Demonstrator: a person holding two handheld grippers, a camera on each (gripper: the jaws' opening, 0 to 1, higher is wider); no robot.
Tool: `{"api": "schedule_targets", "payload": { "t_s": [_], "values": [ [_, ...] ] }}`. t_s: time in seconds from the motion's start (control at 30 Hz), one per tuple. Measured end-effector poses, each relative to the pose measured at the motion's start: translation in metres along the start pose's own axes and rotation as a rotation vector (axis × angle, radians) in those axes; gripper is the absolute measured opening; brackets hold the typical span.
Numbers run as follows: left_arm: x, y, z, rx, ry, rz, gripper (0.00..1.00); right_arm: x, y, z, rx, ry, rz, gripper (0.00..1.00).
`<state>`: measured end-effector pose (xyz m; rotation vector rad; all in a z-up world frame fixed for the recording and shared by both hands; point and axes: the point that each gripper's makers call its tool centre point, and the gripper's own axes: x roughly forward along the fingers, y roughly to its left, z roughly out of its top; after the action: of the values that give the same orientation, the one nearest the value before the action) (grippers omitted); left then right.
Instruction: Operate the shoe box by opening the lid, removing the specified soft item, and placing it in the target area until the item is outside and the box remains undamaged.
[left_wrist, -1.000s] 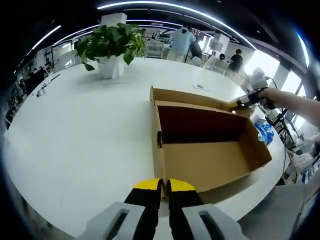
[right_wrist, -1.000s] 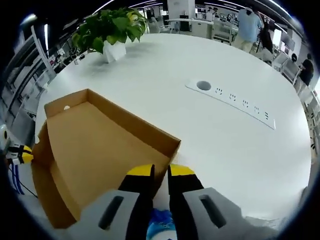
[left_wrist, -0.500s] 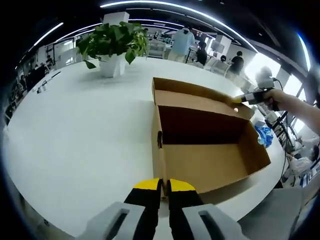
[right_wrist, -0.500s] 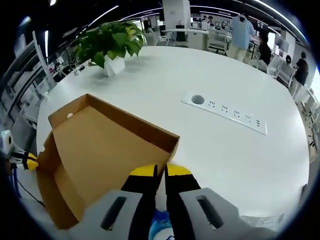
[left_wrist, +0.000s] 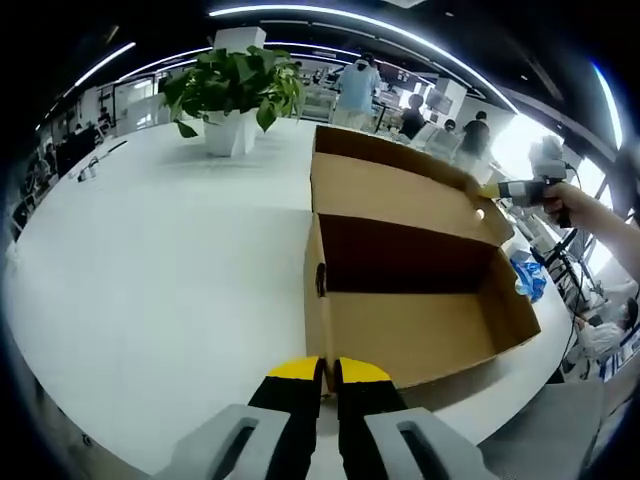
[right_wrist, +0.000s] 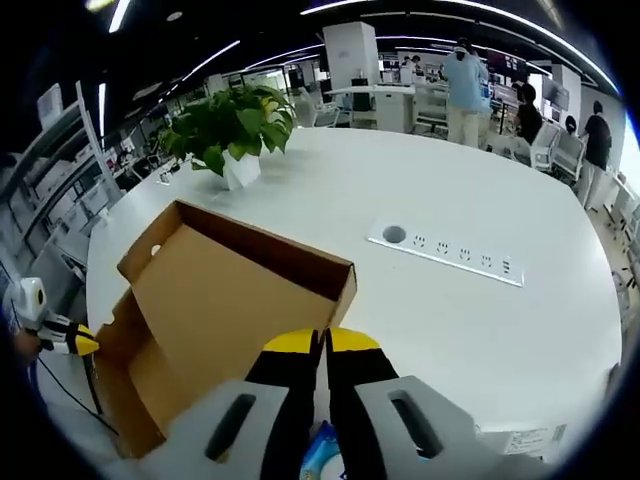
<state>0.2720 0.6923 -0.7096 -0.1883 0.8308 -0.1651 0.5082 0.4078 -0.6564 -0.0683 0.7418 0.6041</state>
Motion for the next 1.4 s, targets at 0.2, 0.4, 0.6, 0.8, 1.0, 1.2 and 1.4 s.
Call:
{"api": "schedule_targets", "payload": {
  "t_s": [0.2,0.4,0.6,0.8,1.0,1.2,1.4],
  "values": [
    [-0.002,-0.002,-0.001,0.005,-0.002,0.004,0.04,-0.018,0.008,0.009,0.000,-0.047,0.021,0.00],
    [-0.003,-0.004,-0.002,0.014,-0.006,0.005,0.04,-0.033,0.016,0.013,-0.014,-0.086,0.030,0.00],
    [-0.004,-0.005,-0.002,0.023,-0.007,0.006,0.04,-0.050,0.025,0.014,-0.018,-0.131,0.037,0.00],
    [-0.005,-0.005,-0.002,0.017,-0.016,0.005,0.04,-0.065,0.034,0.011,-0.024,-0.168,0.045,0.00],
    [-0.005,-0.006,-0.001,0.035,-0.022,0.006,0.04,-0.078,0.043,0.008,-0.034,-0.193,0.053,0.00],
    [-0.005,-0.006,-0.001,0.045,-0.030,0.008,0.05,-0.088,0.050,0.002,-0.041,-0.221,0.059,0.00],
    [-0.005,-0.005,0.000,0.050,-0.045,0.009,0.05,-0.098,0.058,-0.005,-0.050,-0.253,0.069,0.00]
  ]
}}
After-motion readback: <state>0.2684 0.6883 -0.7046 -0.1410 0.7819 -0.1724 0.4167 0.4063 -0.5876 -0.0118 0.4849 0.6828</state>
